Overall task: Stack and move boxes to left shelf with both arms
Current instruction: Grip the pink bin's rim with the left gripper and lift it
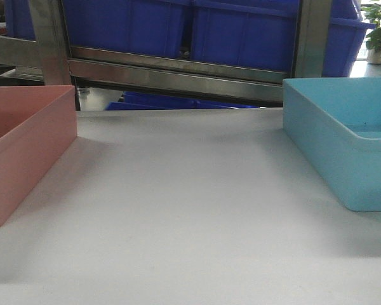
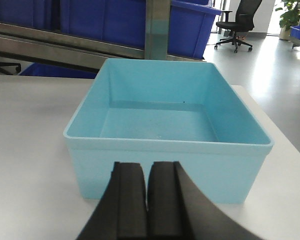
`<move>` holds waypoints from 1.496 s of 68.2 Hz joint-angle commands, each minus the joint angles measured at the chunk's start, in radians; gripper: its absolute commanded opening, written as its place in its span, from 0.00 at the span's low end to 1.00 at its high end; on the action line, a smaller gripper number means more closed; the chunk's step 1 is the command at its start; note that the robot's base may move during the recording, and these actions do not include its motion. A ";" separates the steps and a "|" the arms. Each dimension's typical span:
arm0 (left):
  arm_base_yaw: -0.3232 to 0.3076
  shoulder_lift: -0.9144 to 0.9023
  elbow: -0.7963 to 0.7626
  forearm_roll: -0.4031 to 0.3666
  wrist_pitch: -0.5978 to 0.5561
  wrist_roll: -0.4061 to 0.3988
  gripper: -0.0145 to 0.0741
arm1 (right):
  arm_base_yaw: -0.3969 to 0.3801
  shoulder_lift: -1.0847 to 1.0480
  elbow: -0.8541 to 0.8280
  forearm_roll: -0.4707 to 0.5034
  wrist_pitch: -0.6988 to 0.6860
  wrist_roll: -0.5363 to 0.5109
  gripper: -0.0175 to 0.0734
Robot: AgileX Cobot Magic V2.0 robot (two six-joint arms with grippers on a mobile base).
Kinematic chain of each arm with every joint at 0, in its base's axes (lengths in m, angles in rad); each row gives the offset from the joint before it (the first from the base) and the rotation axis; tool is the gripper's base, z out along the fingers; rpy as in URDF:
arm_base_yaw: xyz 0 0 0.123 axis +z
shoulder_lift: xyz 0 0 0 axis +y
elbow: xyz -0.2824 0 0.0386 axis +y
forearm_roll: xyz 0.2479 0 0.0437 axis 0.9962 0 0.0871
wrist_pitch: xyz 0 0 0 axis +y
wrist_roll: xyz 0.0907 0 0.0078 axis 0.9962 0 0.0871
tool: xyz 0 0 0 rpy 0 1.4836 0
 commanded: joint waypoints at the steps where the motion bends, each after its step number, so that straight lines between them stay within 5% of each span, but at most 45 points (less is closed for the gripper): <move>1: 0.003 -0.054 -0.042 -0.007 0.018 -0.001 0.16 | -0.004 -0.018 -0.019 -0.002 -0.088 -0.011 0.23; 28: -0.012 -0.106 -0.242 -0.122 0.272 -0.097 0.16 | -0.004 -0.018 -0.019 -0.002 -0.088 -0.011 0.23; 45: -0.082 -0.249 -0.244 -0.171 0.338 -0.277 0.16 | -0.004 -0.018 -0.019 -0.002 -0.088 -0.011 0.23; 80: -0.424 -0.297 -0.155 -0.169 0.235 -0.549 0.16 | -0.004 -0.018 -0.019 -0.002 -0.088 -0.011 0.23; 102: -0.632 -0.297 0.009 -0.059 0.068 -0.734 0.16 | -0.004 -0.018 -0.019 -0.002 -0.088 -0.011 0.23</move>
